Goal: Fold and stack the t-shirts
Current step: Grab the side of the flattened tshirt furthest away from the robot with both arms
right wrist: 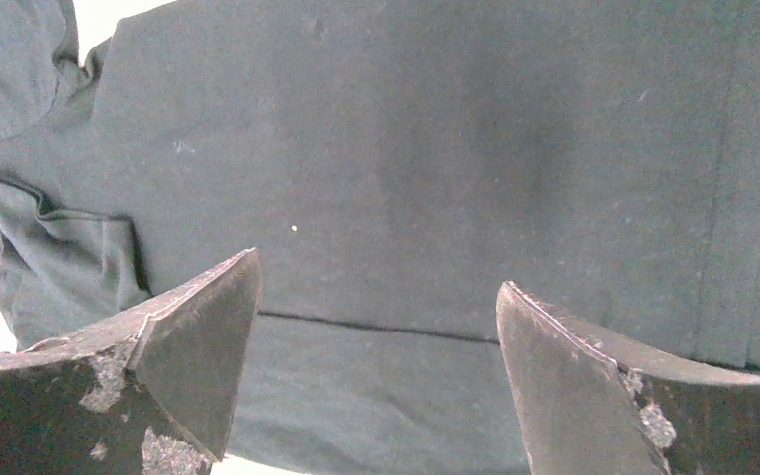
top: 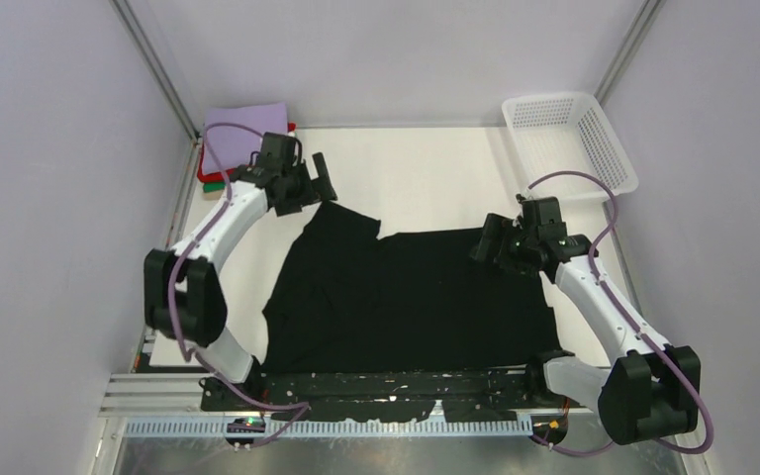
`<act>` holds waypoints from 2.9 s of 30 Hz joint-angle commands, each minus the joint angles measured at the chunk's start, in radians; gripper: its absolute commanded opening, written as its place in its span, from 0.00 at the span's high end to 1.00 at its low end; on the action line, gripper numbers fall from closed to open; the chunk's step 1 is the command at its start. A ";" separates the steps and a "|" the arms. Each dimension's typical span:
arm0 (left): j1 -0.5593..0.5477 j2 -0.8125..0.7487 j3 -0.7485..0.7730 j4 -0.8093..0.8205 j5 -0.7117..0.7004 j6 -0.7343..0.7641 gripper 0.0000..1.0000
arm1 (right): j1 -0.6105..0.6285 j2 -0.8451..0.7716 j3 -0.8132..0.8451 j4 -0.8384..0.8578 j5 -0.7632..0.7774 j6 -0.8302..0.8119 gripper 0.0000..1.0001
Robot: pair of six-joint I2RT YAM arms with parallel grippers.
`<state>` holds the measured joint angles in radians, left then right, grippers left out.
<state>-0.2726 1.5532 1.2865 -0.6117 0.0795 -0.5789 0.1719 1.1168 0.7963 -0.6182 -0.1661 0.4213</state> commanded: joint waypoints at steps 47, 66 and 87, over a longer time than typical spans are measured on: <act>0.038 0.801 0.758 -0.318 0.164 0.212 1.00 | -0.042 -0.016 -0.047 0.135 0.074 -0.055 0.05; 0.018 0.393 0.265 0.046 0.294 0.249 1.00 | -0.043 0.161 0.117 0.146 0.412 -0.057 0.05; -0.011 0.065 -0.131 0.177 0.356 0.230 1.00 | -0.029 0.744 0.510 0.056 0.616 0.111 0.03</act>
<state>-0.2813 1.7004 1.1816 -0.5018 0.4053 -0.3367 0.1356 1.8244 1.2655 -0.5274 0.4110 0.4858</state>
